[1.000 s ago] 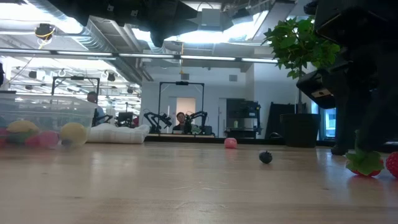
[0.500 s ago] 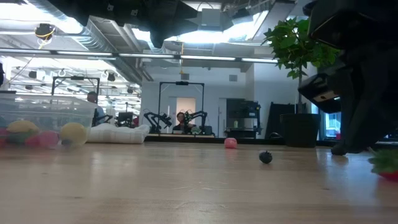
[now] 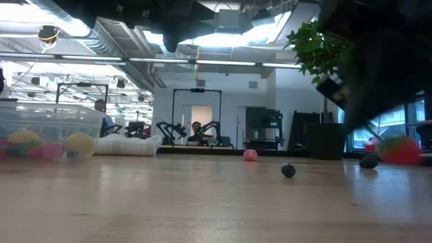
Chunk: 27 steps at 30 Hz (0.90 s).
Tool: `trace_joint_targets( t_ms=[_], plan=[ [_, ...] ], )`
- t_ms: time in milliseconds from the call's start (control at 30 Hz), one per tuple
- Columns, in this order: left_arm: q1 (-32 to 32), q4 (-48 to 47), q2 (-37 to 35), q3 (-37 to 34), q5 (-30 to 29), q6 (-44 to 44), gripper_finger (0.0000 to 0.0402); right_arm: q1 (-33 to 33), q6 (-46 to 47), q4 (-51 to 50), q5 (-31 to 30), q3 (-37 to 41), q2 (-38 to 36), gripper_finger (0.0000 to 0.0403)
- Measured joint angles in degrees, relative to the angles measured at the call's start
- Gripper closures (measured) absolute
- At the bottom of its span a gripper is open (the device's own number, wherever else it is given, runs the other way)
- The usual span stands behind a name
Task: Pick and placing Produce into tupperware
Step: Put the red strawberry into the transparent bin
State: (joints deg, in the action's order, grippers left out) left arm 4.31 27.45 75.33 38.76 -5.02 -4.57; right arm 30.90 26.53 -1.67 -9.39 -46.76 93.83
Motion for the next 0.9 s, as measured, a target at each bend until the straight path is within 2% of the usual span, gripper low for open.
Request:
trace_joint_targets(
  t_ms=[200, 367, 500, 667, 800, 900],
  plan=[
    [0.01, 0.02, 0.00, 0.00, 0.00, 0.01, 0.0225, -5.38, -3.07, -0.30, -1.04, -0.03, -8.86, 0.0401],
    [0.38, 0.04, 0.00, 0.00, 0.04, -0.01, 0.0225, -9.45, -8.72, 0.03, -8.49, -0.06, -17.98, 0.0402],
    [1.17, 0.33, 0.00, -0.01, 0.09, 0.09, 0.0225, -13.65, -15.14, 8.82, -13.09, -0.07, -23.36, 0.0402],
    [1.15, 2.35, 0.00, -0.02, -0.03, 0.03, 0.0225, -18.35, -22.38, 24.62, -12.27, -0.13, -22.62, 0.0403],
    [0.97, 6.59, 0.00, -0.02, -0.70, 0.03, 0.0225, -20.66, -22.44, 31.32, -8.32, -0.25, -19.02, 0.0403],
    [0.41, 8.79, 0.00, -0.02, -2.44, 0.03, 0.0225, -21.05, -23.58, 31.96, -7.65, -2.89, -16.18, 0.0403]
  ],
)
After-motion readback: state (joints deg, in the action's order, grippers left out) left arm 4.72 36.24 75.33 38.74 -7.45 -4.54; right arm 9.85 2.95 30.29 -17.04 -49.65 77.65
